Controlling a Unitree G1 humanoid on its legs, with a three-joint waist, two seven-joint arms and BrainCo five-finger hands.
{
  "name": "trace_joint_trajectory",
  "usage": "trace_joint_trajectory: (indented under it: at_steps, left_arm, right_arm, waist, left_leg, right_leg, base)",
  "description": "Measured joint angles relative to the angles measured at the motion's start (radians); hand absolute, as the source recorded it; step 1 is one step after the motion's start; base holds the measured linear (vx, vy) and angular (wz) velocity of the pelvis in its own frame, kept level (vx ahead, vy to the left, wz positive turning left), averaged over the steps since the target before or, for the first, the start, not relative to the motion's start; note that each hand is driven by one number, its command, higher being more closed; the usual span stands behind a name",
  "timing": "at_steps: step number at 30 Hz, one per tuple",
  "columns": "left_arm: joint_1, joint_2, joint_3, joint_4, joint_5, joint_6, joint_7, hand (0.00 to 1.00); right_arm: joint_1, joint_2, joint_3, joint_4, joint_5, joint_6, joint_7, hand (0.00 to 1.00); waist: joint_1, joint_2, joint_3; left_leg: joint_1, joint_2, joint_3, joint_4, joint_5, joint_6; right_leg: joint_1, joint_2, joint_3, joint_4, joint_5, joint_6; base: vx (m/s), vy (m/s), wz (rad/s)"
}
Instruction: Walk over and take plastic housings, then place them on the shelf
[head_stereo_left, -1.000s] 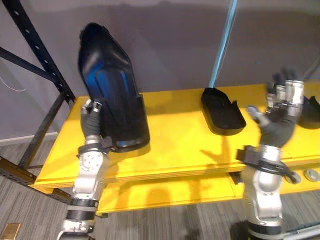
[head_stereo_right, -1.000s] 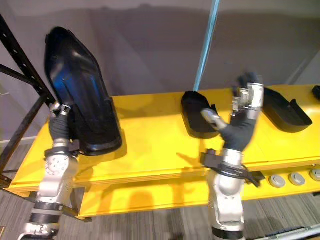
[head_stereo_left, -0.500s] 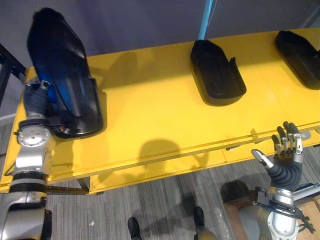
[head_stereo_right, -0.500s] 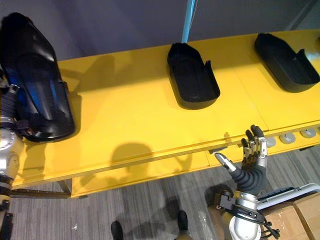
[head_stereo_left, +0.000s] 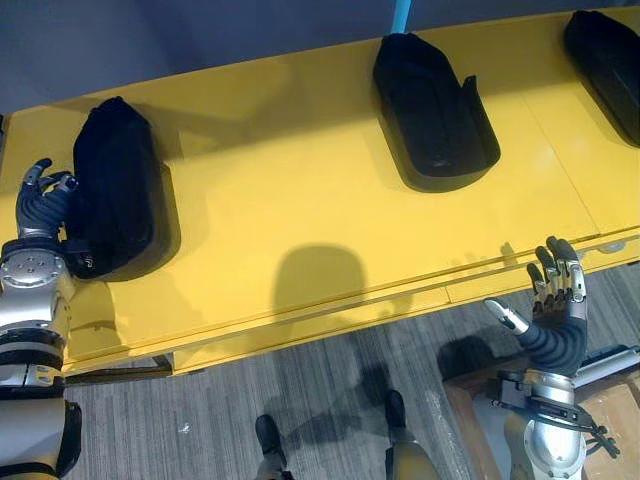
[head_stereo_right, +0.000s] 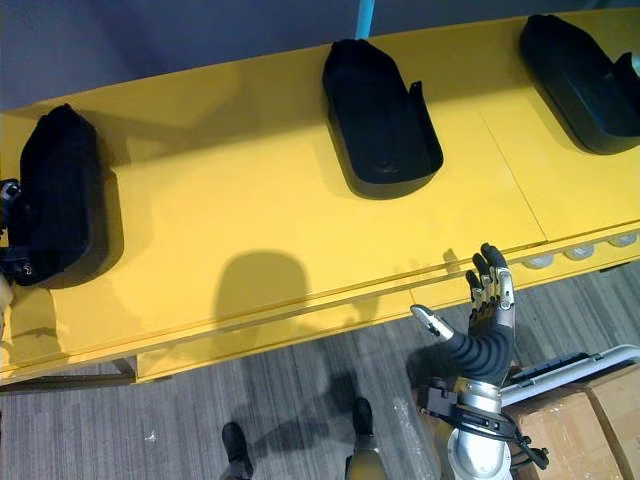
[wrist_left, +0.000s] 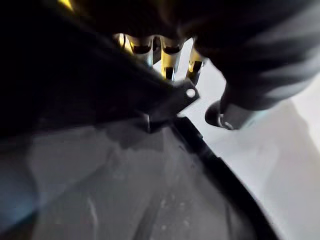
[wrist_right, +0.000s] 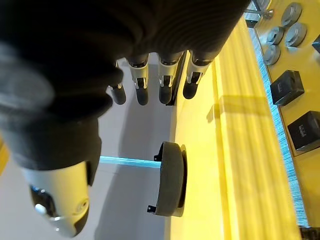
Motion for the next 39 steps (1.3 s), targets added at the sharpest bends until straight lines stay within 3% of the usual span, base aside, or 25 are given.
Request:
trace_joint_trajectory:
  at_steps: [7, 12, 16, 21, 22, 23, 25, 28, 29, 32, 35, 39]
  left_arm:
    - [-0.024, 0.004, -0.029, -0.021, 0.000, -0.002, 0.006, 0.00]
    - [-0.027, 0.003, -0.008, -0.236, 0.007, -0.006, 0.050, 0.00]
    - [-0.051, -0.033, 0.094, -0.439, 0.159, -0.015, 0.178, 0.00]
    - [0.005, -0.187, 0.213, -0.682, 0.506, -0.001, 0.375, 0.00]
    - [0.068, -0.235, 0.239, -0.766, 0.580, 0.001, 0.406, 1.00]
    - [0.103, -0.262, 0.251, -0.808, 0.606, 0.001, 0.416, 1.00]
    - [0.271, -0.408, 0.282, -0.980, 0.667, -0.008, 0.420, 1.00]
    - [0.484, -0.587, 0.274, -1.134, 0.661, -0.053, 0.370, 1.00]
    - [0.588, -0.681, 0.235, -1.197, 0.644, -0.071, 0.344, 1.00]
    - [0.727, -0.817, 0.104, -1.255, 0.604, -0.091, 0.285, 1.00]
    - [0.783, -0.882, 0.041, -1.255, 0.576, -0.096, 0.233, 1.00]
    - [0.782, -0.884, 0.054, -1.246, 0.537, -0.096, 0.225, 1.00]
  right_arm:
    - [0.002, 0.031, 0.024, 0.003, 0.000, 0.000, 0.015, 0.00]
    - [0.015, 0.042, 0.055, 0.016, 0.000, 0.000, 0.034, 0.00]
    - [0.036, 0.059, 0.057, 0.053, -0.003, 0.000, 0.042, 0.00]
    - [0.075, 0.059, 0.047, 0.053, -0.035, 0.000, 0.051, 0.00]
    - [0.083, 0.059, 0.044, 0.053, -0.046, -0.001, 0.051, 0.00]
    - [0.086, 0.059, 0.042, 0.053, -0.046, -0.001, 0.051, 0.00]
    - [0.099, 0.069, 0.007, 0.053, -0.046, -0.002, 0.060, 0.00]
    - [0.113, 0.091, -0.040, 0.053, -0.046, -0.002, 0.065, 0.00]
    - [0.113, 0.109, -0.050, 0.053, -0.046, -0.002, 0.070, 0.00]
    - [0.114, 0.130, -0.053, 0.053, -0.046, -0.002, 0.073, 0.00]
    - [0.102, 0.135, -0.052, 0.064, -0.046, -0.002, 0.076, 0.00]
    - [0.072, 0.134, -0.052, 0.093, -0.046, 0.000, 0.062, 0.00]
  waist:
    - [0.000, -0.017, 0.009]
    - [0.011, -0.021, 0.008]
    - [0.009, -0.022, 0.002]
    - [-0.003, -0.020, -0.077]
    - [-0.004, -0.019, -0.103]
    - [-0.005, -0.018, -0.112]
    - [-0.004, -0.007, -0.153]
    - [0.004, 0.004, -0.195]
    - [0.006, 0.006, -0.208]
    - [0.011, 0.014, -0.226]
    - [0.002, 0.025, -0.228]
    - [0.004, 0.030, -0.206]
  left_leg:
    - [0.003, 0.000, 0.001, 0.001, 0.000, 0.000]
    - [0.020, -0.003, -0.004, -0.007, 0.000, 0.000]
    - [0.059, -0.003, -0.007, -0.013, 0.000, 0.001]
    - [0.083, -0.002, -0.032, -0.023, 0.000, 0.001]
    - [0.089, -0.002, -0.036, -0.023, 0.000, 0.001]
    - [0.093, -0.002, -0.038, -0.023, -0.001, 0.001]
    - [0.106, -0.002, -0.060, -0.023, -0.003, 0.004]
    - [0.111, -0.002, -0.069, -0.023, -0.008, 0.007]
    - [0.110, -0.003, -0.074, -0.024, -0.008, 0.007]
    - [0.100, -0.005, -0.082, -0.024, -0.008, 0.006]
    - [0.059, -0.009, -0.094, -0.024, 0.001, 0.011]
    - [0.000, -0.010, -0.095, -0.024, 0.019, 0.011]
  right_leg:
    - [-0.003, 0.000, 0.006, 0.012, -0.003, 0.004]
    - [0.007, 0.000, 0.006, 0.017, -0.002, 0.003]
    - [0.051, 0.000, -0.003, 0.010, -0.004, 0.005]
    - [0.095, -0.002, -0.020, -0.005, -0.010, 0.008]
    - [0.108, -0.004, -0.032, -0.011, -0.011, 0.009]
    - [0.117, -0.004, -0.035, -0.015, -0.011, 0.009]
    - [0.152, -0.008, -0.058, -0.028, -0.016, 0.013]
    - [0.175, -0.010, -0.069, -0.040, -0.020, 0.019]
    - [0.179, -0.010, -0.069, -0.043, -0.023, 0.022]
    - [0.183, -0.010, -0.065, -0.060, -0.023, 0.021]
    - [0.152, -0.009, -0.060, -0.061, -0.015, 0.019]
    - [0.100, -0.008, -0.058, -0.077, 0.025, 0.009]
  base:
    - [-0.05, 0.024, 0.01]
    - [-0.01, 0.012, 0.01]
    - [0.00, 0.012, 0.02]
    - [0.00, 0.025, 0.12]
    - [0.02, 0.020, 0.19]
    - [0.01, 0.021, 0.20]
    - [-0.01, 0.015, 0.26]
    - [-0.02, 0.022, 0.19]
    - [-0.04, 0.020, 0.12]
    - [-0.06, 0.021, 0.09]
    - [-0.08, 0.015, 0.11]
    - [-0.07, 0.021, -0.02]
